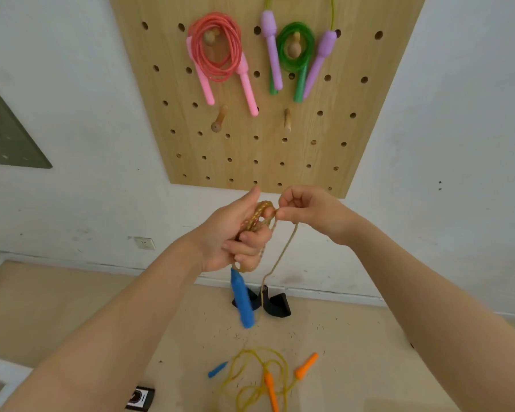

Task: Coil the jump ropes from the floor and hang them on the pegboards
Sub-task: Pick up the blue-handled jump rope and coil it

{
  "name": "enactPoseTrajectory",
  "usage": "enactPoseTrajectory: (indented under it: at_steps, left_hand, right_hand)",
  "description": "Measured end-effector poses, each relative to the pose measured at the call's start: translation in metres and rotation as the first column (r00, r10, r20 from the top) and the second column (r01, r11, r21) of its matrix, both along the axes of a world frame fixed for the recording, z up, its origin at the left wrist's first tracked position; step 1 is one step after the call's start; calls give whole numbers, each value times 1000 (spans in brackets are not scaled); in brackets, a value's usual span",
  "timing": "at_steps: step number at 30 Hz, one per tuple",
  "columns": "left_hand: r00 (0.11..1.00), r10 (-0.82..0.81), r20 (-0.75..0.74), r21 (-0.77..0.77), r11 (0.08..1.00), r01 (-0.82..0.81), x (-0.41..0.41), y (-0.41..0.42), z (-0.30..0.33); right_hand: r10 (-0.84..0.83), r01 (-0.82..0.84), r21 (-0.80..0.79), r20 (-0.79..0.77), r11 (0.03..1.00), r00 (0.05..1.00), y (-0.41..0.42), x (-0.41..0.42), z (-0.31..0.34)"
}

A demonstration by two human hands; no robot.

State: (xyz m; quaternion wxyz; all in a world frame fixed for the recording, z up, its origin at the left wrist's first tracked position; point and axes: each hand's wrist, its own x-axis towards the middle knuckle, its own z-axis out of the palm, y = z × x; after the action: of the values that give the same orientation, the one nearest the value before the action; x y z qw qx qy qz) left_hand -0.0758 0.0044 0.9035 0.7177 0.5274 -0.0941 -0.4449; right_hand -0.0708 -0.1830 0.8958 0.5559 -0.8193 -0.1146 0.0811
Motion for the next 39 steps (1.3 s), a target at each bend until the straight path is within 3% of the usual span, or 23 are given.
enactPoseTrajectory:
  at_steps: [3,5,7,9,11,12,14,16,18,21,23,26,29,32,35,37,39]
  left_hand:
    - [997,-53,-54,219,974,64,1,-8,-1]
    - [985,-172,-17,258,951,170,-7,-18,-3]
    - [975,-217,41,87,973,213,-17,-28,1]
    - [988,-135,79,-201,968,148,-23,-34,11]
    - [992,60,112,-417,909,-8,-25,-39,19]
    - [969,216,122,-441,886,-142,-24,-40,20]
    - [857,498,137,-376,826,-420,-18,-41,20]
    - [751,635,178,-260,767,-587,-9,-40,12]
    - [672,656,342,-64,730,-680,-3,-41,-1]
    - [614,486,622,196,662,-723,-1,-46,-23]
    - [621,329,712,300,656,-692,-2,-51,-28]
    - [641,128,757,455,602,-657,-3,-48,-27]
    - [726,156,670,449,694,-563,-4,-34,-32]
    - [853,215,475,277,884,-377,-14,-28,-31]
    - [937,169,304,76,977,-201,-20,-29,-17]
    - [977,41,210,-115,993,-17,-20,-24,-9]
    - [984,-108,142,-367,917,154,-14,-16,-3]
  right_hand:
    - [-61,60,25,33,998,998,-8,-5,-11]
    - [-60,53,103,58,993,997,-12,-8,-14]
    - [-33,28,206,21,978,999,-17,-9,-17]
    - [-23,35,232,-52,972,998,-25,-9,-24]
    - [-9,32,167,-139,985,990,-36,-12,-34]
    - [6,22,137,-202,990,979,-40,-15,-38]
    - [44,-29,51,-313,998,949,-44,-24,-43]
    - [104,-132,-62,-337,989,936,-43,-33,-42]
    - [199,-262,-170,-319,950,927,-36,-38,-32]
    - [354,-448,-284,-327,848,876,-24,-43,-8]
    - [388,-484,-349,-310,803,868,-19,-44,9]
    - [369,-411,-384,-181,827,912,-24,-40,31]
    - [305,-300,-308,-33,903,952,-37,-34,46]
    - [196,-186,-117,79,976,977,-38,-28,44]
    - [-55,51,25,172,998,984,-28,-17,33]
    - [-205,205,20,200,979,958,-22,-8,23]
    - [-242,255,-58,171,965,955,-21,-2,10]
